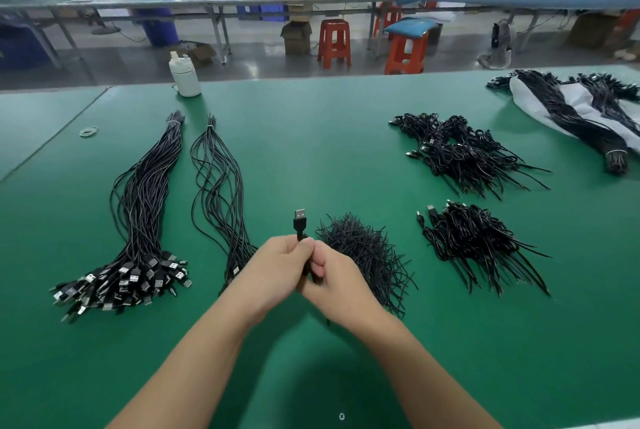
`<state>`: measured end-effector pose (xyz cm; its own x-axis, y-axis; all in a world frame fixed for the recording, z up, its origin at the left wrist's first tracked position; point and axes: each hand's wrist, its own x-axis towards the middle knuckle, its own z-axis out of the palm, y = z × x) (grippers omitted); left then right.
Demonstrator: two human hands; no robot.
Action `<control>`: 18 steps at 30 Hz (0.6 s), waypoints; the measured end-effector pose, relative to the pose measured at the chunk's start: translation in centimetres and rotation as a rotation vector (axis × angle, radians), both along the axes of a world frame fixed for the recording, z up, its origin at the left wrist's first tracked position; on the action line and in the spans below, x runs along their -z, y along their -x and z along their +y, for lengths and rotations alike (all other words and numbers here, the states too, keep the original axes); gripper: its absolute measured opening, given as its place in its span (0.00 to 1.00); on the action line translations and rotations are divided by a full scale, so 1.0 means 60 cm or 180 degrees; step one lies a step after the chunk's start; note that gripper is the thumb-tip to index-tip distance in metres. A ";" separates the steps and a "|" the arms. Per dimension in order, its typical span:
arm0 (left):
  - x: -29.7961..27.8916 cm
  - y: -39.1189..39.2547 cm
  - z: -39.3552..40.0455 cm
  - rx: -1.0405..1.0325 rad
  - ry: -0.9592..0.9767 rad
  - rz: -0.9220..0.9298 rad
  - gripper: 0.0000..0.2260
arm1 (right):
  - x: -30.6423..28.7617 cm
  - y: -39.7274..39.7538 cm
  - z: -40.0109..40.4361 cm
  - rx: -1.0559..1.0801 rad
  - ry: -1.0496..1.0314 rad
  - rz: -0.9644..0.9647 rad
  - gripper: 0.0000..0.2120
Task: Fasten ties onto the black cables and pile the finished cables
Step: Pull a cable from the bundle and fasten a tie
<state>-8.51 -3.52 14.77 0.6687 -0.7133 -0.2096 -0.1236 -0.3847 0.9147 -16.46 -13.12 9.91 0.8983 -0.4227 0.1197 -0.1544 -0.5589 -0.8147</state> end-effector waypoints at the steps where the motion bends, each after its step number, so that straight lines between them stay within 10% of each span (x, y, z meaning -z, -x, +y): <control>1: 0.002 0.003 -0.001 -0.0139 0.0003 -0.0092 0.18 | -0.002 0.002 -0.003 -0.0001 0.0165 0.0008 0.10; 6: -0.004 -0.001 0.003 -0.0417 0.0025 0.0197 0.17 | -0.002 0.014 -0.018 -0.0070 0.1223 0.0086 0.10; 18: 0.019 0.015 -0.002 -0.0807 0.0205 -0.1914 0.19 | -0.023 0.009 -0.021 0.0014 0.1559 0.0058 0.10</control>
